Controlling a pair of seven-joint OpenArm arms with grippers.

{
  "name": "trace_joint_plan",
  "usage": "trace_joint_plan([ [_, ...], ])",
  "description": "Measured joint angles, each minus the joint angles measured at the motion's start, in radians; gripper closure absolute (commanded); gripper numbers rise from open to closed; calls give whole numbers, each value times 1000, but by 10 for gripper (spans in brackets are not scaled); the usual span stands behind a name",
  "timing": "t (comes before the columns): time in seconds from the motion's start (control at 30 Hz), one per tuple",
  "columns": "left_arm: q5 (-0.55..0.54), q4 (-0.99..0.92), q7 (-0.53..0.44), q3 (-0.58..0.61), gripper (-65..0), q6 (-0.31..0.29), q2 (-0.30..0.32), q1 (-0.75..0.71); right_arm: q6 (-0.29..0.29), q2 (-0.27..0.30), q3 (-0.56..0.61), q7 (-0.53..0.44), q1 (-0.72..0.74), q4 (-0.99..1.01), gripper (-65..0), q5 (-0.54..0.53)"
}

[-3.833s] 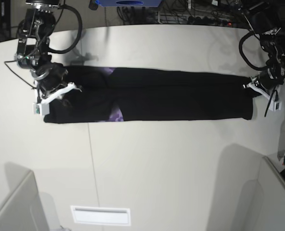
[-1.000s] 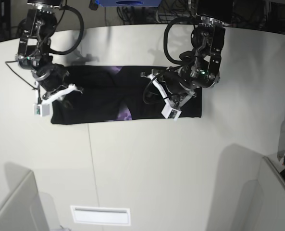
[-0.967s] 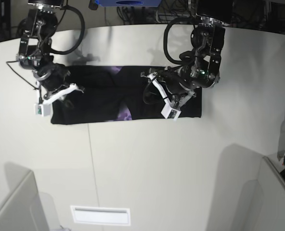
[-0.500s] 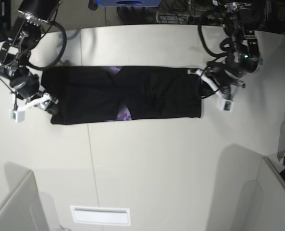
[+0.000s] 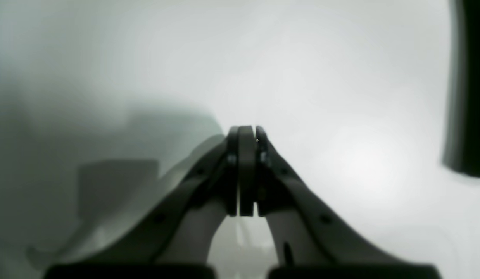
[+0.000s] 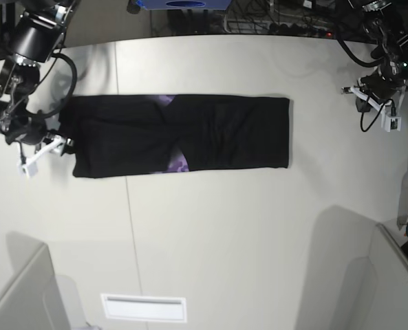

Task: Fold the T-shirt properly
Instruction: 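Release the left gripper and press the folded strip flat, then grasp the strip end with the right gripper and fold it toward the left gripper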

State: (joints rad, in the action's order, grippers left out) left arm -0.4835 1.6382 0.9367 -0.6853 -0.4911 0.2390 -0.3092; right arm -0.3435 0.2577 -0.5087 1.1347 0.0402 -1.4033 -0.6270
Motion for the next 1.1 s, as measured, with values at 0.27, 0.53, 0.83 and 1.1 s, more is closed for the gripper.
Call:
trace_joint_plan([
  [0.27, -10, 0, -51, 4, 0, -5, -1, -14, -66, -1, 5, 14, 1, 15, -371, 2],
  [0.53, -10, -5, -56, 159, 0, -4, -2, -10, -93, 3, 7, -42, 39, 126, -371, 51],
  [0.83, -23, -85, -95, 325, 0, 72, -21, 92, -190, -41, 55, 0, -7, 53, -368, 40],
  [1.1, -41, -100, -162, 413, 0, 68, -34, 95, -193, -43, 55, 1, -4, 59, -185, 43],
])
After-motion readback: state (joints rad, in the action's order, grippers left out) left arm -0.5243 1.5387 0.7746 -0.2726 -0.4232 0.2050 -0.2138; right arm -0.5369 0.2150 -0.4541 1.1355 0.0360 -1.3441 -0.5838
